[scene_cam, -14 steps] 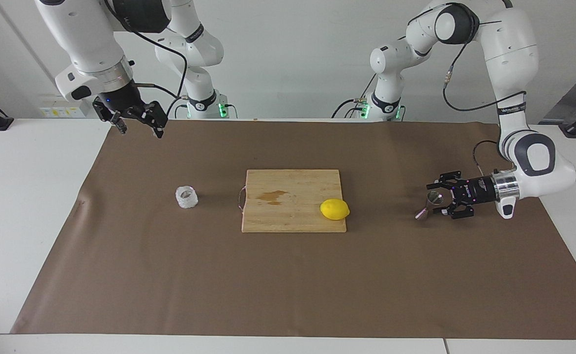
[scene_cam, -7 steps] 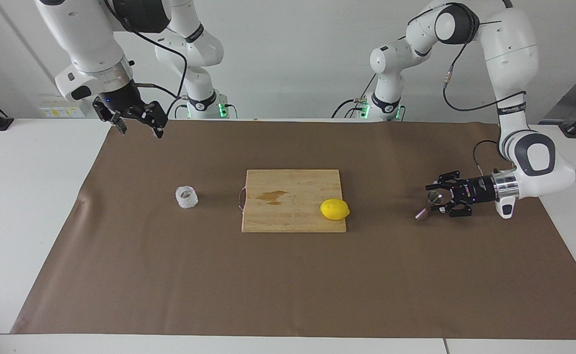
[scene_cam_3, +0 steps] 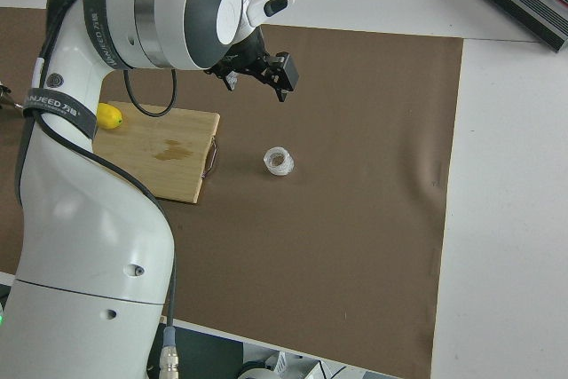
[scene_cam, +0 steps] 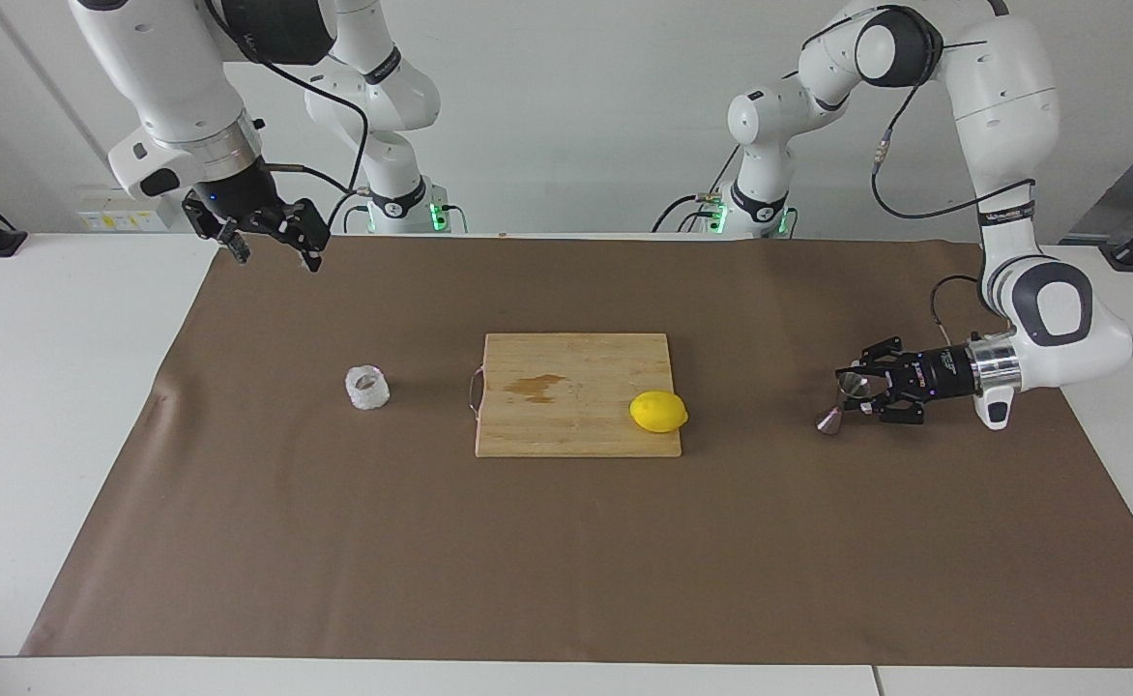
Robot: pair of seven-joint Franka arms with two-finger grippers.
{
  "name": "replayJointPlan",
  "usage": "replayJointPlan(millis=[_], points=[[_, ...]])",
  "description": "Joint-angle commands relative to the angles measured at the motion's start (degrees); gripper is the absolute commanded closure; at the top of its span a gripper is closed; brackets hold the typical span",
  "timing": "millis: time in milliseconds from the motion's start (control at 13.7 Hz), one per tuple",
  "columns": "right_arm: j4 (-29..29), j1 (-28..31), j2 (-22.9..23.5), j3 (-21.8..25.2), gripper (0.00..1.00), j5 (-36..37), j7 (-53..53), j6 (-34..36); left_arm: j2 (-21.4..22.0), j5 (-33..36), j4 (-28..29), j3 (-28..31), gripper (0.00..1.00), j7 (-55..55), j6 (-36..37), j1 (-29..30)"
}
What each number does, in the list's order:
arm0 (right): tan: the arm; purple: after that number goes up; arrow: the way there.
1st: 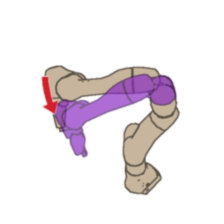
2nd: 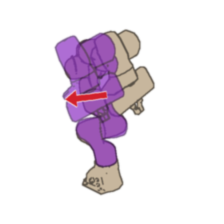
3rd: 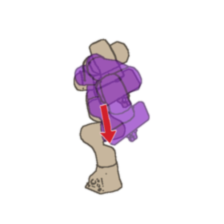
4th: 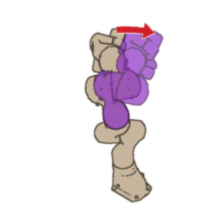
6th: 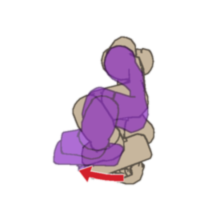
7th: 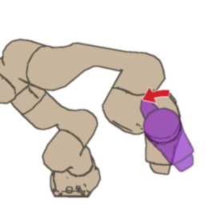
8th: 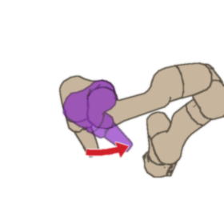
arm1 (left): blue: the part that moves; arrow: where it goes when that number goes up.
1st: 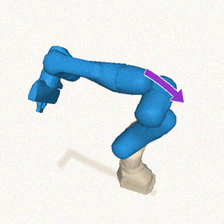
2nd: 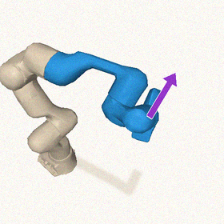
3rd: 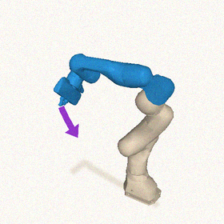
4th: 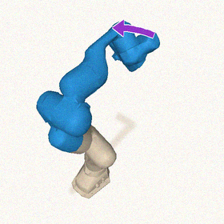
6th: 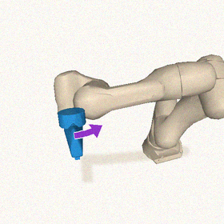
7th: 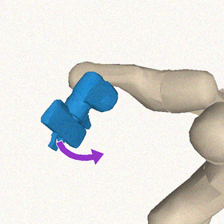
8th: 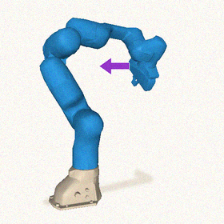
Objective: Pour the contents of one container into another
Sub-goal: 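Lift the metal cup with the left gripper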
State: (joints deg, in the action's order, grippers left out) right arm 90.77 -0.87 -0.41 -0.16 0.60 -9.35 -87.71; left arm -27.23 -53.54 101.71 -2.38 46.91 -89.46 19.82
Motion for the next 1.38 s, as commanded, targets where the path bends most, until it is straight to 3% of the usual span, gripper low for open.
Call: replayJointPlan(millis=[0, 146, 364, 582, 1091, 1310], points=[[-0.77, 0.95, 0.14, -0.28, 0.0, -1.66, 1.53, 1.05, 0.77, -1.13, 0.85, 0.27, 0.65, -0.77, 0.77, -0.05], [-0.77, 0.95, 0.14, -0.28, 0.0, -1.66, 1.53, 1.05, 0.77, -1.21, 0.85, 0.27, 0.67, -0.77, 0.77, -0.05], [-0.77, 0.95, 0.14, -0.28, 0.0, -1.66, 1.53, 1.05, 0.77, -2.09, 0.33, 0.27, 0.8, -0.16, 1.82, -0.22], [-0.77, 0.95, 0.14, -0.28, 0.0, -1.66, 1.53, 1.13, 1.21, -2.88, -0.2, 0.1, 1.0, 0.81, 3.41, -0.31], [-0.77, 0.95, 0.14, -0.28, 0.0, -1.66, 1.53, 1.05, 4.89, -7.53, -0.38, -5.43, 1.0, 9.33, 4.38, -1.36], [-0.77, 0.95, 0.14, -0.28, 0.0, -1.66, 1.53, 1.05, 7.97, -10.34, 1.02, -5.62, 1.0, 11.7, 3.15, -5.92]])
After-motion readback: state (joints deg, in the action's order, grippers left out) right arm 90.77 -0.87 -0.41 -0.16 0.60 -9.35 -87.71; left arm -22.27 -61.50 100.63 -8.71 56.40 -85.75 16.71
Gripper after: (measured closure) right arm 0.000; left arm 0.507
